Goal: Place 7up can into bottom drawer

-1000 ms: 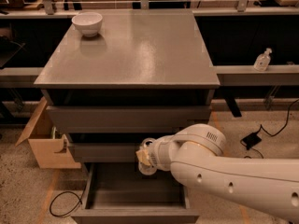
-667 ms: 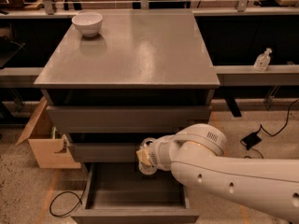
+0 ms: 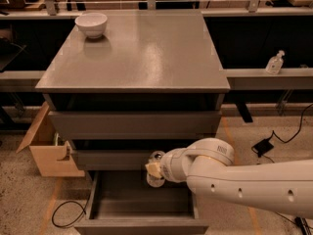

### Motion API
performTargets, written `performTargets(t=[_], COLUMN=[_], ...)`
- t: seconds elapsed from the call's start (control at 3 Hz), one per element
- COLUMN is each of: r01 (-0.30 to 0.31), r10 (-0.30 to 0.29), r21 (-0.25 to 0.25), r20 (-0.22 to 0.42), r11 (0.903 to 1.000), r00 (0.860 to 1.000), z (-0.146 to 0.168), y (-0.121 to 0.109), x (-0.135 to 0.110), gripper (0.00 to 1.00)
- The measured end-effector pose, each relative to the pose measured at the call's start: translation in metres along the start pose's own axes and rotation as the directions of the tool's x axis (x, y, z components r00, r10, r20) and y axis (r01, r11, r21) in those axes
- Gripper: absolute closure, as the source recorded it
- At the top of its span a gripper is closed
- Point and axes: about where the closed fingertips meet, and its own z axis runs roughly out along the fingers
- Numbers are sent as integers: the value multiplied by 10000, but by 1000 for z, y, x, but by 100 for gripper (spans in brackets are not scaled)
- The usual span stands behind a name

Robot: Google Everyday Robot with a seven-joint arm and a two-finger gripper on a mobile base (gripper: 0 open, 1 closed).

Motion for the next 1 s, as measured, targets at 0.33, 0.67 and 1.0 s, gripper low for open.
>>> performTargets(t=[0.33, 0.67, 1.0], r01=[237, 556, 730], r10=[-211, -392, -313], r21=[-678, -1505, -2523], r20=[393, 1104, 1656], r11=[9974, 9870, 9649], r00=[9990, 9931, 9857], z=[33, 66, 107], y=[-9, -8, 13], x=[9, 17, 34], gripper=[100, 100, 100])
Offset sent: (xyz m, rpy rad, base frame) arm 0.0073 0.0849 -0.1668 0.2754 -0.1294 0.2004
